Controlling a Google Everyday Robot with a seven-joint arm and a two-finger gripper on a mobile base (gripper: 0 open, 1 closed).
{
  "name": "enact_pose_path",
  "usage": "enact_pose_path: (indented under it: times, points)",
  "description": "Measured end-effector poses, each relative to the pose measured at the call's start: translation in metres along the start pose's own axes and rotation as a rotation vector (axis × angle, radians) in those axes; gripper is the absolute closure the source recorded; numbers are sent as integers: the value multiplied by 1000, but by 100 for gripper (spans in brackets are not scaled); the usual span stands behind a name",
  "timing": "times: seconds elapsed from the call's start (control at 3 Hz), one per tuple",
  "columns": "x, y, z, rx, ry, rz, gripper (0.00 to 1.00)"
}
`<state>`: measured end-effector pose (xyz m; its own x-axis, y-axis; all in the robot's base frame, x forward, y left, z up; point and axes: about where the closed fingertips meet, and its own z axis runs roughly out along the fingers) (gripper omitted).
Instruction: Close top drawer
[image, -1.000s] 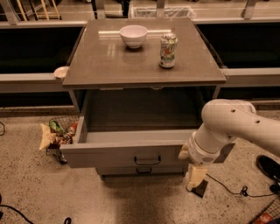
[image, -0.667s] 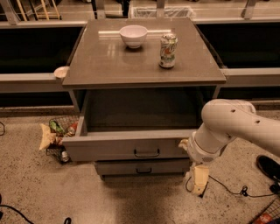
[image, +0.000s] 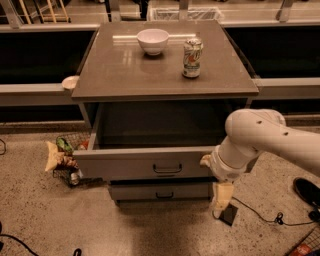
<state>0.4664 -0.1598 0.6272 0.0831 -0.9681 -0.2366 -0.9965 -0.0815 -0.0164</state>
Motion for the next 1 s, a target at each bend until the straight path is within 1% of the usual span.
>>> enact_pose_path:
  times: [0.33, 0.67, 1.0]
  points:
    - [9, -35, -3, 65, 25, -32, 38]
    - [14, -64, -11, 134, 89, -45, 61]
    - [20, -90, -19, 204, 146, -34, 84]
